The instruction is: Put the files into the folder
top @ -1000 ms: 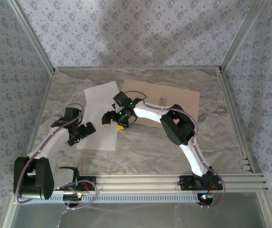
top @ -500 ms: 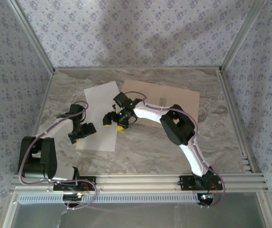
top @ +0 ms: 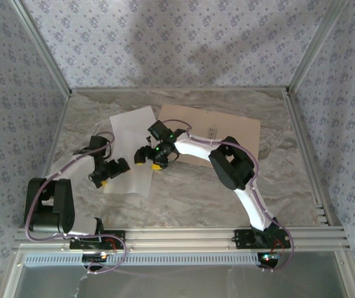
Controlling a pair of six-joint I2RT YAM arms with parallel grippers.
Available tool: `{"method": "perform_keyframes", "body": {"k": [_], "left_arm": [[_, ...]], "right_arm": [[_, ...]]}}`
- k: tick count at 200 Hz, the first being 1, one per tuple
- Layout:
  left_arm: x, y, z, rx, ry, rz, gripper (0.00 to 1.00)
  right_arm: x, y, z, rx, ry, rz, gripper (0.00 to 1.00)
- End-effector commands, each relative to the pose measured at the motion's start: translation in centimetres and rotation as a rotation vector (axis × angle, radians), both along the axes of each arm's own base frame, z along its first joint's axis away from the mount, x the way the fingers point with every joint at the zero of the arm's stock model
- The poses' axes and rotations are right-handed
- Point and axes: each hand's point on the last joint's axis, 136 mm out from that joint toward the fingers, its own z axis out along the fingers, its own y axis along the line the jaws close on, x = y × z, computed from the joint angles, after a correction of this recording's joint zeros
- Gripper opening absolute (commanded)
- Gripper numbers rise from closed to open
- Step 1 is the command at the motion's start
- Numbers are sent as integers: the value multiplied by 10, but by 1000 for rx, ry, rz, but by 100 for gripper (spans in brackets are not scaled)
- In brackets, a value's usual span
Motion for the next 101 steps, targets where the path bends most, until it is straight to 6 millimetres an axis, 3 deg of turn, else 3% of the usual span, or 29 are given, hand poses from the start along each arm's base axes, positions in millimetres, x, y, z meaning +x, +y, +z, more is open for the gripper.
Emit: {"method": "perform_keyframes", "body": {"k": [1,101], "left_arm": [[-7,-11,3,-91,-3,7,100],[-16,-15,2,-233,-53,58,100]], "right_arm": [[-10,-5,-9,-29,24,7,82],[-11,-9,-10,3,49,-18,84]]}}
